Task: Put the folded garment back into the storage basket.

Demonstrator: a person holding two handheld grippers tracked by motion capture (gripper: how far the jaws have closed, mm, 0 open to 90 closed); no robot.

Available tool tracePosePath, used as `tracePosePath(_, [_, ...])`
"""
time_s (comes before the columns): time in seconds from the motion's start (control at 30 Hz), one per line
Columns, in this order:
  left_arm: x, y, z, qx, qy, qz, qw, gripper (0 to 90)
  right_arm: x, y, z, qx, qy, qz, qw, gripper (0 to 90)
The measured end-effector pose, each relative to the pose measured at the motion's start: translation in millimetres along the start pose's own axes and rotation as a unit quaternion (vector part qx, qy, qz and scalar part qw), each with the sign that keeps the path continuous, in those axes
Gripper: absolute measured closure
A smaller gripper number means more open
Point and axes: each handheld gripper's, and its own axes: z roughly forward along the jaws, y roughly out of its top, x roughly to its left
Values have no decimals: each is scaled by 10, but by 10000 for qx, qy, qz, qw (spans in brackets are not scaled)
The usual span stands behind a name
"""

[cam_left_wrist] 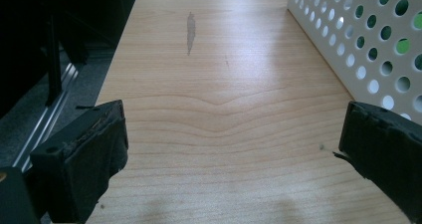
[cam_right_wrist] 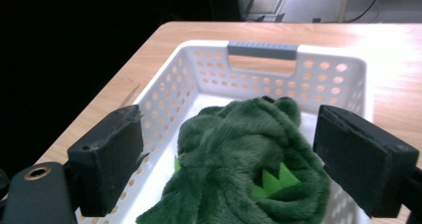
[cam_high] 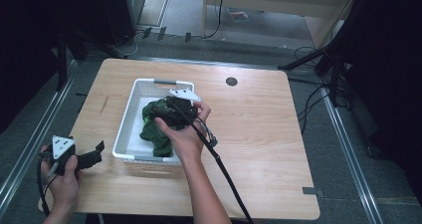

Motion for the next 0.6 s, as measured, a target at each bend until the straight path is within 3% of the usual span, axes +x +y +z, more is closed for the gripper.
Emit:
tracePosePath(0.4, [-4,-1,-1,3,13,8,10000,1,-202,48,-266,-158,-134,-211,9996,5])
tracePosePath(0.6, [-5,-1,-1,1,12,4,10000,1,-323,51,-385,-186,-214,-222,9994,0])
